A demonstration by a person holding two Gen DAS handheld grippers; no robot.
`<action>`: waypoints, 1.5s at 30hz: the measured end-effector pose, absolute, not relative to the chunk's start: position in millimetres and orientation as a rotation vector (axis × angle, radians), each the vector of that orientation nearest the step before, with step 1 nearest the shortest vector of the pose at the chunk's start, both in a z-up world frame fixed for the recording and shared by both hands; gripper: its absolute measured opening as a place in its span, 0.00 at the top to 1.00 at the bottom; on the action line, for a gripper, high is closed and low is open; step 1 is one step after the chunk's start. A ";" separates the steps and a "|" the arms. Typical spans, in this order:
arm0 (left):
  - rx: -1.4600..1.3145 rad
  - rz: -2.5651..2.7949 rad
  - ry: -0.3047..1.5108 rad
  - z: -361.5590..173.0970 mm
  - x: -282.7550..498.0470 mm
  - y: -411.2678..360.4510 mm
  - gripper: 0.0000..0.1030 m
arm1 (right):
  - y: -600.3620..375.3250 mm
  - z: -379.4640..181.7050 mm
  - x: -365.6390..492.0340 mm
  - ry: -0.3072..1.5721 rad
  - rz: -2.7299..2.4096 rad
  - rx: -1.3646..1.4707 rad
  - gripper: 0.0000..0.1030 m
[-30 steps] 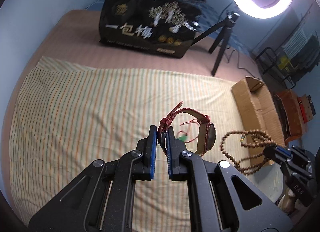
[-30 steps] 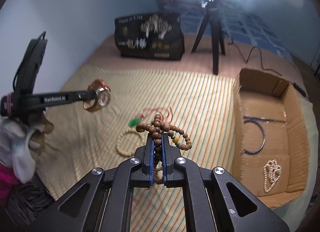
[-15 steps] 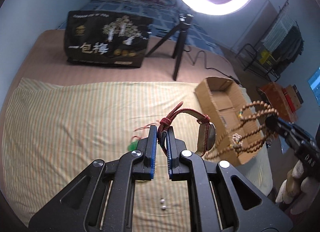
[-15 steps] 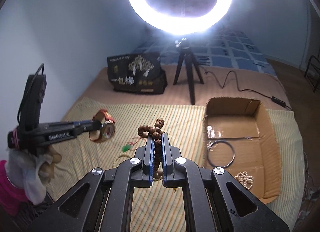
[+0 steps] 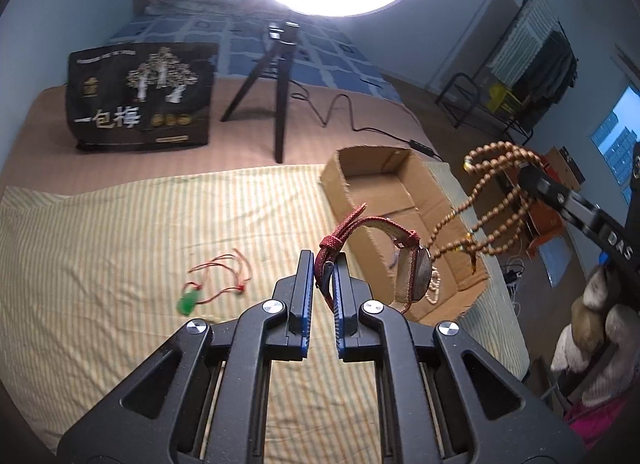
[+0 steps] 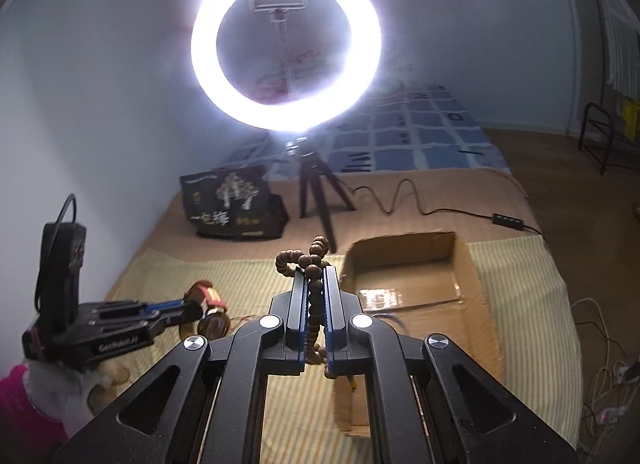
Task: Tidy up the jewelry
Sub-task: 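Lift and carry watch in left tool and mala in right tool to box, then open left tool dropping watch into box while right tool releases mala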
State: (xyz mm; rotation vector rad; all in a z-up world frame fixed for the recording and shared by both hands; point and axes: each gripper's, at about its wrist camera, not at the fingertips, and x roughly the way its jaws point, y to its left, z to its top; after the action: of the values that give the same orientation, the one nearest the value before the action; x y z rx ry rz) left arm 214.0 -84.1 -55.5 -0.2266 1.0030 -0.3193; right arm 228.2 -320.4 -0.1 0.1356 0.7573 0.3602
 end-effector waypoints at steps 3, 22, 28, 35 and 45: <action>-0.216 -0.341 1.009 -57.8 215.3 -99.8 0.93 | -331.5 -1.6 231.2 0.756 0.325 0.122 0.95; -0.149 -0.439 1.073 -92.1 221.2 -189.3 0.93 | -369.0 -34.8 275.2 0.794 0.189 0.127 0.95; -0.136 -0.442 1.098 -105.1 224.6 -201.9 0.93 | -372.6 -52.6 287.4 0.834 0.171 0.135 0.95; -0.119 -0.444 1.115 -116.1 228.9 -211.9 0.93 | -380.2 -65.8 293.9 0.876 0.154 0.158 0.95; -0.135 -0.467 1.124 -119.9 230.3 -215.8 0.78 | -379.8 -81.2 299.0 0.943 0.139 0.140 0.94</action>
State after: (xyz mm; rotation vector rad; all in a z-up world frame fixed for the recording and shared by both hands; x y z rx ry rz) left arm 230.3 -215.8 -119.9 -0.1353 1.1240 -0.4668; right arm 299.0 -379.8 -81.2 0.1403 0.9433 0.1389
